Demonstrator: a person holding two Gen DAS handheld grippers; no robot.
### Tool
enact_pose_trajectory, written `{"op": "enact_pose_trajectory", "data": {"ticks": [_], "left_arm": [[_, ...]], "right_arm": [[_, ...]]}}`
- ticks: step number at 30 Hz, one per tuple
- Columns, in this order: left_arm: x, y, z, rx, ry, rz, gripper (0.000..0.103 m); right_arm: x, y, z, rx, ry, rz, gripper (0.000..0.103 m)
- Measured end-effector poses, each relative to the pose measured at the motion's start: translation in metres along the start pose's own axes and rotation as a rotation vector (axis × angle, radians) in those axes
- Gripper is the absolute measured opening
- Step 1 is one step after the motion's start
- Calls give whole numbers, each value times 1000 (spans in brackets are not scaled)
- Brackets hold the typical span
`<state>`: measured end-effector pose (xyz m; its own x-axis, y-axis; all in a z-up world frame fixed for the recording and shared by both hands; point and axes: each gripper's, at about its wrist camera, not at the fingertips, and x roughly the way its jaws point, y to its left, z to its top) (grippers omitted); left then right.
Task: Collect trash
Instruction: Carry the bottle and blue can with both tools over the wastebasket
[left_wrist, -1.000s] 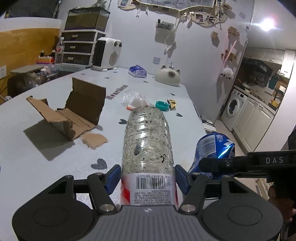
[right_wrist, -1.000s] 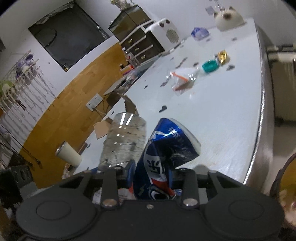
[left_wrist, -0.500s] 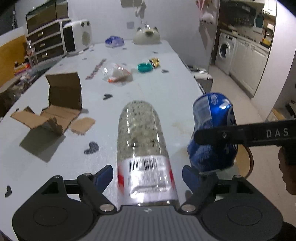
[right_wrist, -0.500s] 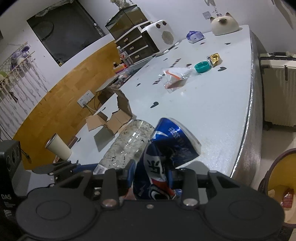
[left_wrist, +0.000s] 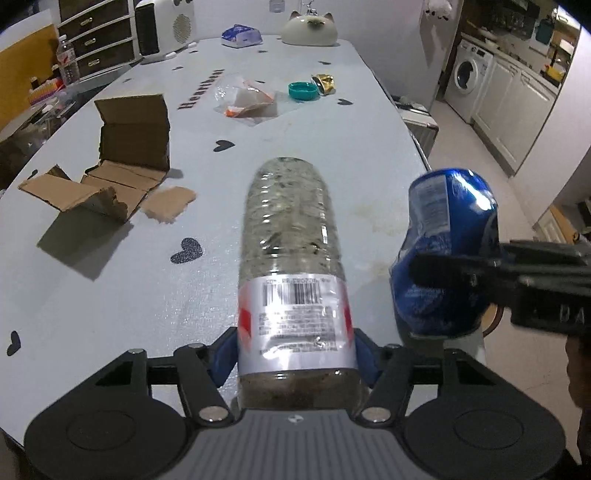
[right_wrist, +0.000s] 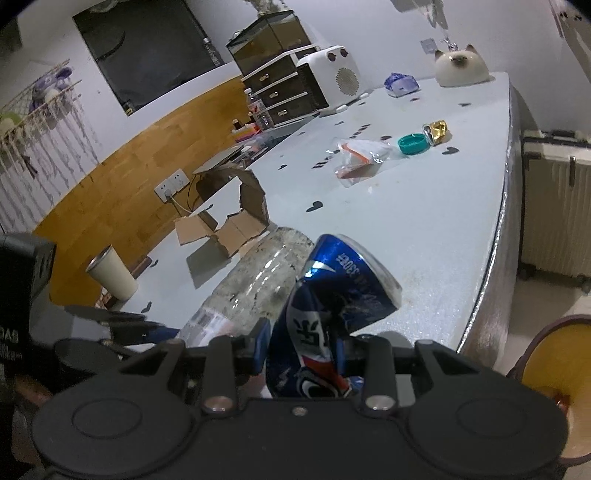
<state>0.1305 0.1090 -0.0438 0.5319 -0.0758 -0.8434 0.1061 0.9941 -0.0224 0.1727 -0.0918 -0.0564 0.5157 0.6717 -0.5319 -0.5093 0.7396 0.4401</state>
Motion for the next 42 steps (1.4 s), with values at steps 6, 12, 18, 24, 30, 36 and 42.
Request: {"op": "enact_pose_trajectory", "data": {"ticks": [6,12,18,24,30,36,42], "left_arm": [[-3,-1,-3,-40,-72,-25,62],[-15,-8,5,-65,-175,-35,62],[-23,-30,21,-56,-252,-75,62],[-17,-68,36,-17,-289,-134,62],[-3,-112,49,37,-297,-193,62],[18,-160,59,89,-287,-243,62],[47,-199,63,122,-243,-292,62]], "right_arm": [[-7,-3,0,-3,-12,-17,35],[-23,-7,6,-19,-68,-53,35],[-47,-24,13,-20,-129,-115,35],[-76,-44,12,-26,-177,-207,35],[-111,-76,7,-22,-217,-317,35],[-140,-109,-4,7,-233,-412,35],[-157,-140,-16,38,-223,-498,35]]}}
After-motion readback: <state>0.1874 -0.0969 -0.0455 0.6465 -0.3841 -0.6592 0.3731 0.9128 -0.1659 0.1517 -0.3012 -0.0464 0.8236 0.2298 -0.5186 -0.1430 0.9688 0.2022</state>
